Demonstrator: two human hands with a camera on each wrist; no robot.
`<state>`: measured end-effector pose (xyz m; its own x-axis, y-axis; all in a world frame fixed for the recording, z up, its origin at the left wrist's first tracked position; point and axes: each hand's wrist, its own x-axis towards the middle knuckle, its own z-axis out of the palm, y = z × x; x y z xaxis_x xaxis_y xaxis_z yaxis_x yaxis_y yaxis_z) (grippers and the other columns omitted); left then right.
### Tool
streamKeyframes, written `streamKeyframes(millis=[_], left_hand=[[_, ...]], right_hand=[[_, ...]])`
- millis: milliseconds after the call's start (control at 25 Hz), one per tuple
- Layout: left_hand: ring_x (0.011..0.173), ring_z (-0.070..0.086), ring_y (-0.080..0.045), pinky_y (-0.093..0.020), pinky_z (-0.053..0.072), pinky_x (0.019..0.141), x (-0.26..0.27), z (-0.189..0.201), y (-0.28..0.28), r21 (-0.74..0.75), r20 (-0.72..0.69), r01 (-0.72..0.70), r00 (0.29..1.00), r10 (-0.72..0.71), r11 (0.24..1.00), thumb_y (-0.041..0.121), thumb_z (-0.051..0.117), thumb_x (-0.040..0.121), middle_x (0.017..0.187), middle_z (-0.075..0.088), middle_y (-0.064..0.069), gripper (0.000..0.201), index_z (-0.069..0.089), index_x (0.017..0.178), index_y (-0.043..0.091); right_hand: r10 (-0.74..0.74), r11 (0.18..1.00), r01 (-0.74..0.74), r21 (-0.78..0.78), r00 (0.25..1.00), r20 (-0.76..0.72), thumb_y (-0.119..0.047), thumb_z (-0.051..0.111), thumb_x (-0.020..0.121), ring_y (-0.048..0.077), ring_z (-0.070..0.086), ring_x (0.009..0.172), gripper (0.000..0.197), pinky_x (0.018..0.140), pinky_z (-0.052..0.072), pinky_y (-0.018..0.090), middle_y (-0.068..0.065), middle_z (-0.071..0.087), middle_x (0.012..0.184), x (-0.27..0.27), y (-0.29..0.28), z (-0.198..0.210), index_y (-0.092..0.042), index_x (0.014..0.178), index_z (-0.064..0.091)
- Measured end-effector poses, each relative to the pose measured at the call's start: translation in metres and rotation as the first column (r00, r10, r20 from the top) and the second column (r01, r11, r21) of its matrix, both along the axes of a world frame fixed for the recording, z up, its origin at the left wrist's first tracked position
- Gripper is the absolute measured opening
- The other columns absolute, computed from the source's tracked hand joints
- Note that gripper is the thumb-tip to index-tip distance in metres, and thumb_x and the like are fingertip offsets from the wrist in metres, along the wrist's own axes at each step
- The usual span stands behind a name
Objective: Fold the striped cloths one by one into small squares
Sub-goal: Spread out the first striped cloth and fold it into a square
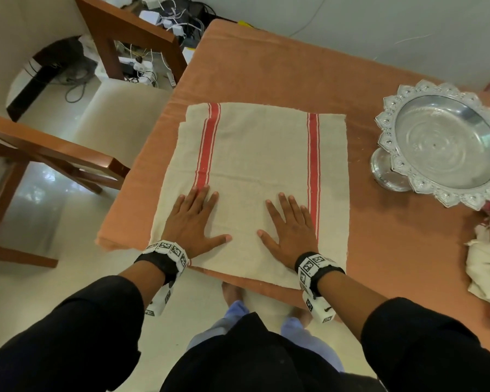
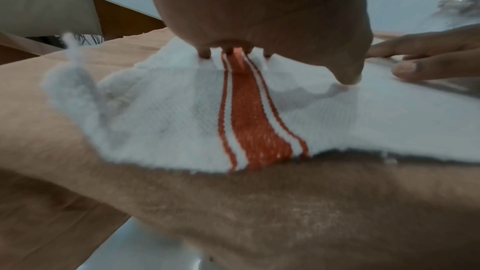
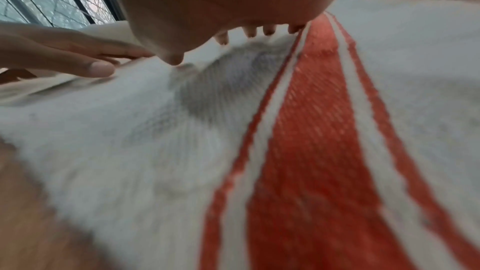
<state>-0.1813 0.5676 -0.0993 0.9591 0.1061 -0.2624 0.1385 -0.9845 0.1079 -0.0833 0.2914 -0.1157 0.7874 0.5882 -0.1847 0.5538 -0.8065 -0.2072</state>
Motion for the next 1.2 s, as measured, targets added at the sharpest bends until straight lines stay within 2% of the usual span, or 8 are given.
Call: streamKeyframes(millis=[120,240,360,600,720,840,1000,1200], left_hand=[[0.136,0.044,-0.03,-0.051,0.039,0.107,0.027,0.015,0.006,0.05,0.137,-0.016,0.991,0.009,0.999,0.073,0.04,0.092,0.151,0.048,-0.003,0.074,0.046,0.148,0.025],[0.12,0.053,-0.029,-0.047,0.043,0.092,0.075,0.031,0.021,0.076,0.247,-0.041,0.969,0.021,0.996,0.05,0.049,0.097,0.134,0.06,-0.002,0.048,0.057,0.136,0.022],[0.122,0.054,-0.032,-0.049,0.046,0.091,0.132,0.042,0.046,0.117,0.208,-0.099,0.975,0.073,0.988,0.039,0.054,0.096,0.137,0.061,-0.004,0.043,0.058,0.135,0.02],[0.127,0.053,-0.039,-0.052,0.047,0.098,0.213,0.055,0.097,0.112,0.154,-0.151,0.979,0.133,0.982,0.028,0.047,0.102,0.148,0.053,-0.01,0.044,0.051,0.144,0.015],[0.122,0.053,-0.041,-0.053,0.051,0.098,0.244,0.05,0.114,0.086,0.121,-0.184,0.977,0.173,0.979,0.018,0.054,0.095,0.143,0.055,-0.013,0.05,0.05,0.144,0.012],[0.118,0.054,-0.04,-0.052,0.054,0.089,0.264,0.04,0.123,0.083,0.072,-0.194,0.979,0.189,0.977,0.014,0.059,0.093,0.131,0.061,-0.011,0.047,0.053,0.139,0.014],[0.109,0.057,-0.035,-0.05,0.055,0.087,0.267,0.028,0.135,0.11,0.051,-0.191,0.981,0.186,0.975,0.017,0.063,0.093,0.117,0.065,-0.008,0.04,0.059,0.132,0.018],[0.1,0.057,-0.035,-0.047,0.056,0.072,0.272,0.031,0.145,0.089,0.145,-0.243,0.963,0.229,0.966,0.02,0.07,0.092,0.112,0.057,-0.011,0.016,0.076,0.107,0.018]], right_hand=[[-0.072,0.997,0.071,0.043,0.997,0.028,-0.069,0.033,0.097,0.028,0.03,0.147,0.068,0.117,0.029,0.052,0.004,0.032,0.161,0.025,0.018,0.013,-0.03,0.152,0.039],[-0.101,0.991,0.09,0.099,0.989,0.109,-0.057,0.04,0.1,0.029,0.044,0.136,0.056,0.109,0.038,0.049,0.005,0.048,0.151,0.073,0.04,0.024,-0.025,0.145,0.05],[-0.11,0.991,0.099,0.092,0.986,0.125,-0.05,0.044,0.1,0.031,0.044,0.136,0.055,0.108,0.04,0.049,0.008,0.048,0.151,0.126,0.063,0.031,-0.021,0.147,0.048],[-0.089,0.996,0.087,0.024,0.989,0.121,-0.041,0.049,0.101,0.032,0.037,0.142,0.058,0.111,0.039,0.048,0.01,0.039,0.158,0.216,0.113,0.036,-0.017,0.153,0.039],[-0.057,0.998,0.056,0.01,0.988,0.142,-0.03,0.053,0.099,0.032,0.042,0.137,0.054,0.103,0.046,0.049,0.009,0.044,0.154,0.246,0.139,0.033,-0.016,0.149,0.042],[-0.04,0.999,0.043,-0.021,0.988,0.152,-0.015,0.057,0.094,0.033,0.046,0.133,0.054,0.101,0.045,0.048,0.01,0.048,0.15,0.269,0.159,0.029,-0.015,0.146,0.044],[-0.008,0.992,0.028,-0.121,0.987,0.162,-0.009,0.061,0.085,0.032,0.052,0.116,0.052,0.091,0.043,0.044,0.007,0.06,0.126,0.282,0.172,0.024,-0.017,0.135,0.052],[-0.032,0.99,0.063,-0.127,0.973,0.23,-0.012,0.065,0.083,0.031,0.052,0.103,0.025,0.083,0.038,0.042,0.005,0.06,0.106,0.286,0.172,0.021,-0.018,0.108,0.065]])
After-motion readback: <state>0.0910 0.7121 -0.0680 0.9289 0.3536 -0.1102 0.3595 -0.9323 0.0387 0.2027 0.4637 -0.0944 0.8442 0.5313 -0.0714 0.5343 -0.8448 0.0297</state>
